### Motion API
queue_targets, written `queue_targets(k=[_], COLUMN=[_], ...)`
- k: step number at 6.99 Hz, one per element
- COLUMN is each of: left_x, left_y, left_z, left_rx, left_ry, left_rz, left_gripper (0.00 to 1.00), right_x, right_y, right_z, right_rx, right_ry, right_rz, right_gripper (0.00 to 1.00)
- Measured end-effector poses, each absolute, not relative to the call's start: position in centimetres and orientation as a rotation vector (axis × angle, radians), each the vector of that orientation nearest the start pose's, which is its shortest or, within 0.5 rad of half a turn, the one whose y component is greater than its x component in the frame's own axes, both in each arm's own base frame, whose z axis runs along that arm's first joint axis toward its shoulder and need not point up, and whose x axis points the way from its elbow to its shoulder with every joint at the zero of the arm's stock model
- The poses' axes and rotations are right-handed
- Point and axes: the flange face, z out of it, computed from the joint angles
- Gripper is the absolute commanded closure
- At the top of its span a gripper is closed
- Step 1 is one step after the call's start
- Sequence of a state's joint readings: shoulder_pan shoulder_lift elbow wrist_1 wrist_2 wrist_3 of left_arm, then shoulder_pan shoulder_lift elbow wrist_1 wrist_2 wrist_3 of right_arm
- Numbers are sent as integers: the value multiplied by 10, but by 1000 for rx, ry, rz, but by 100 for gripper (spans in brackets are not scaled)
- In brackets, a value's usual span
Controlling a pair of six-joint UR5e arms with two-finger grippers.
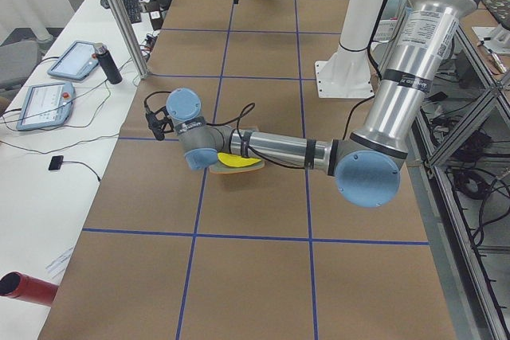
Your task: Transfer all bananas from basket to plate
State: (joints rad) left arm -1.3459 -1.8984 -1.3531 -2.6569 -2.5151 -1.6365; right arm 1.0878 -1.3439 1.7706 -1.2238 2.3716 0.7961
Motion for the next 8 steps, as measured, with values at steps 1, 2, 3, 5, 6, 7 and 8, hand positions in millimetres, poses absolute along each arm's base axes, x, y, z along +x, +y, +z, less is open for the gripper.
queue_targets(k=[1,2,3,5,6,7,8], left_x=[81,78,75,71,68,67,67], left_y=[-623,-631,-637,-644,-647,-649,-650], left_z=[449,455,462,477,484,490,490], left_rx=[105,191,240,299,322,326,321], left_ry=[1347,1287,1221,1111,1052,996,950], left_rz=[-640,-605,-548,-435,-387,-347,-312], left_gripper=[0,0,0,0,0,0,0], right_x=[-174,-136,-100,-23,15,42,65], right_y=[-544,-548,-549,-548,-546,-539,-526], right_z=[434,470,500,568,605,639,670], right_rx=[145,149,157,183,187,185,182], right_ry=[-963,-878,-803,-688,-659,-641,-629], right_rz=[-60,-110,-177,-334,-402,-467,-529], right_gripper=[0,0,0,0,0,0,0])
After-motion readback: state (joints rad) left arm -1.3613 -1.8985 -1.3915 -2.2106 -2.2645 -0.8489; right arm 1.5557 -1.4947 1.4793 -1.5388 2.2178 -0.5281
